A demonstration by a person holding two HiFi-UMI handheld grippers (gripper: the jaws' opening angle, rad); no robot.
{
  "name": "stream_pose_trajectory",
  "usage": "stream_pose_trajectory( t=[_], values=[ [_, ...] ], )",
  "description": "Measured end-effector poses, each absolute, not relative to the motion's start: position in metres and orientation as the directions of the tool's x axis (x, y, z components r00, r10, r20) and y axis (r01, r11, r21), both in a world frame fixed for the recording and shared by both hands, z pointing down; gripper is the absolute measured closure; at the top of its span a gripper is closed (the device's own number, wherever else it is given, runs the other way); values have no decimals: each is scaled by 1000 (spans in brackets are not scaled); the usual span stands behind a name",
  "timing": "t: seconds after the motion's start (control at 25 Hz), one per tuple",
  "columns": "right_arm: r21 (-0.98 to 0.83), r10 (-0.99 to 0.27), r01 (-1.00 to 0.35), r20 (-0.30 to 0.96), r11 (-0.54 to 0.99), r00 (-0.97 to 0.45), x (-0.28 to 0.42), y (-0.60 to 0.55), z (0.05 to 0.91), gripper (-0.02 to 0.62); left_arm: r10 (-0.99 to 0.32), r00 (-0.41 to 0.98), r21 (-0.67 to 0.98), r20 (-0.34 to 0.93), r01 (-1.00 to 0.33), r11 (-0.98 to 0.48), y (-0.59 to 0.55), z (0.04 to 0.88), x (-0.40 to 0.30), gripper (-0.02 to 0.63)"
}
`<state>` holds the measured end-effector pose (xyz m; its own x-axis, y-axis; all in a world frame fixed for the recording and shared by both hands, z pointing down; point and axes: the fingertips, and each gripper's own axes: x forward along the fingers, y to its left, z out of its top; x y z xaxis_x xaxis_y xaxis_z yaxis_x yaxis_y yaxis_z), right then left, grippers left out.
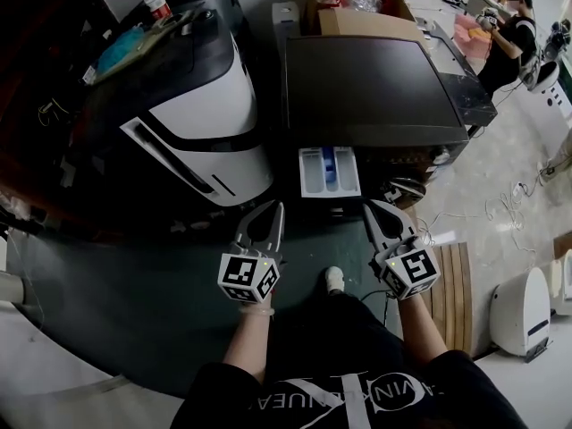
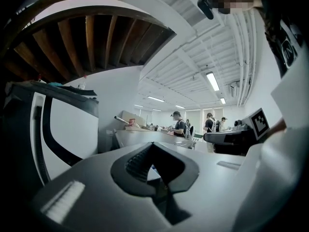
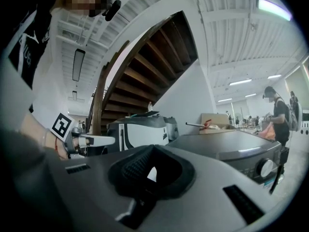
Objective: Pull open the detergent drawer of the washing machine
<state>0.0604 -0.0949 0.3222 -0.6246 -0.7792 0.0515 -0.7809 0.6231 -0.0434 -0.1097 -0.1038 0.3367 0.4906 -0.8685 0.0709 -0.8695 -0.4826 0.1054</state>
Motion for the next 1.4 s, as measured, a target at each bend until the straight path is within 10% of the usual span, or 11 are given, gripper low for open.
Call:
stream_pose_trajectory(
  t=[1.4],
  values=[
    [0,-790,-790,28,612,-612,64,-103,301,583,-896,445,78,16,-894,-442,-111,308,-120,597]
  ],
)
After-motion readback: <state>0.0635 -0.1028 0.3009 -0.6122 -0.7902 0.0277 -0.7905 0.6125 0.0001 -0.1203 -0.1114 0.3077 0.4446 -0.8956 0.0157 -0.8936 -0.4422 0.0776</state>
